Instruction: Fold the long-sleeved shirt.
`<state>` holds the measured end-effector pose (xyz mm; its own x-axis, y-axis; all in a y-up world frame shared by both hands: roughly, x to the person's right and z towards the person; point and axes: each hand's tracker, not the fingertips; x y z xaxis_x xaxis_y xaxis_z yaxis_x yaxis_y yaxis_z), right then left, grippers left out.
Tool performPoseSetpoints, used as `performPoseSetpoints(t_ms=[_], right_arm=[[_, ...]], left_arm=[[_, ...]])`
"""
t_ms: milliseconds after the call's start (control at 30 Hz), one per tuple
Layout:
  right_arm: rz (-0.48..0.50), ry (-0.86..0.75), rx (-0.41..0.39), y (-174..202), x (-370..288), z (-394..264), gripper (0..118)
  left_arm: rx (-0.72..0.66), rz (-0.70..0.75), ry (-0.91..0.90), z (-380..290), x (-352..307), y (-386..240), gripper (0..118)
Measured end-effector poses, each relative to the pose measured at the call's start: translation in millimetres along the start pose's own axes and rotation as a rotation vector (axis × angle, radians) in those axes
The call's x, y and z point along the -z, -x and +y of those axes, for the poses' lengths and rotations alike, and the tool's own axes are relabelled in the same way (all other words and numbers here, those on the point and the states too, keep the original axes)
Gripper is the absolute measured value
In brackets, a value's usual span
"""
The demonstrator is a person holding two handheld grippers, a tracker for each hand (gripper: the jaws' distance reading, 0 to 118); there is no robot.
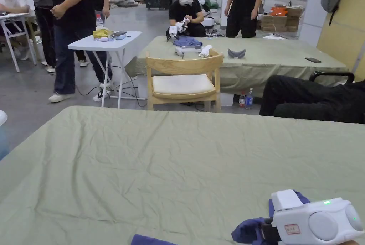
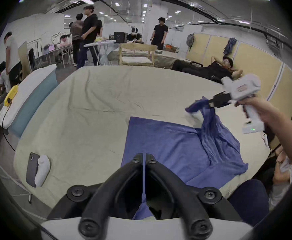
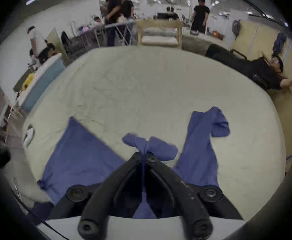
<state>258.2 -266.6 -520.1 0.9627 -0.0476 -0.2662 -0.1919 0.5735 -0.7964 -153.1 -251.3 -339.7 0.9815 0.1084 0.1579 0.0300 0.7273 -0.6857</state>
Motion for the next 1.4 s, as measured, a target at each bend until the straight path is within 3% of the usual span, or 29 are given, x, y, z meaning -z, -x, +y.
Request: performPoseSetpoints(t_ms=[100,233,533,567,633,667,700,733,767,867,900,933,967,1000,1133,1200,1233,1267,1300,1333,1400], right_arm=[[0.033,0.01,-0.046,1,-65,-50,5],[-0.01,0.101,-0.114,-1,-103,-120,5],[-0.189,0.405,-0.091,-26,-35,-224,9],[-0.211,0.426,-0.064,-31,-25,-231,18],[-0.308,0.439,-0.064,-32,-26,-237,88],[-0.297,0.357,-0.07,-31,-39,-238,117],[-0.228,0.195,-0.031,-31,-58,-233,118],[-0.246,0.147,-0.012,-35,-72,-230,113],[-0.243,0.126,0.058,-35,-90,-226,111],[-0.213,0.032,0.178,-34,-123,-218,111],[-0.185,-0.008,0.223,-31,-136,-215,97],[-0.153,-0.044,0.258,-25,-144,-215,69],[-0.107,-0.088,0.286,-23,-150,-216,26],[-0.092,-0.108,0.288,-20,-151,-216,4],[-0.091,-0.138,0.254,1,-160,-222,4],[-0.049,-0.138,0.289,4,-149,-222,4],[-0.013,-0.132,0.313,3,-145,-223,4],[-0.004,-0.126,0.322,1,-142,-224,4],[-0.003,-0.118,0.332,-1,-139,-224,4],[-0.011,-0.103,0.333,-5,-128,-222,4],[-0.04,-0.078,0.334,-11,-124,-220,4]], left_arm=[[-0.003,-0.006,-0.01,-4,-10,-3,1],[-0.011,-0.005,-0.012,-12,-19,-10,1],[-0.014,-0.021,0.003,-21,-36,-27,1],[-0.016,-0.02,0.003,-22,-37,-29,1],[-0.017,-0.008,0.014,-22,-39,-30,1],[-0.016,-0.008,0.017,-23,-41,-30,1],[-0.02,-0.013,0.015,-23,-44,-29,1],[-0.022,-0.017,0.014,-23,-45,-28,1],[-0.02,-0.019,0.016,-23,-46,-29,1],[-0.015,-0.006,0.026,-23,-43,-29,1],[-0.016,-0.005,0.028,-24,-39,-28,1],[-0.024,-0.002,0.029,-25,-37,-27,1],[-0.03,-0.001,0.034,-26,-34,-27,1],[-0.033,-0.002,0.043,-26,-30,-27,1],[-0.059,-0.001,0.075,-19,1,-21,2],[-0.071,0.0,0.078,-6,29,-14,7],[-0.081,0.012,0.079,6,53,-8,21],[-0.091,0.017,0.073,14,73,-2,50],[-0.099,0.019,0.07,22,96,4,96],[-0.109,0.027,0.08,31,126,10,118],[-0.102,0.067,0.121,40,178,15,109]])
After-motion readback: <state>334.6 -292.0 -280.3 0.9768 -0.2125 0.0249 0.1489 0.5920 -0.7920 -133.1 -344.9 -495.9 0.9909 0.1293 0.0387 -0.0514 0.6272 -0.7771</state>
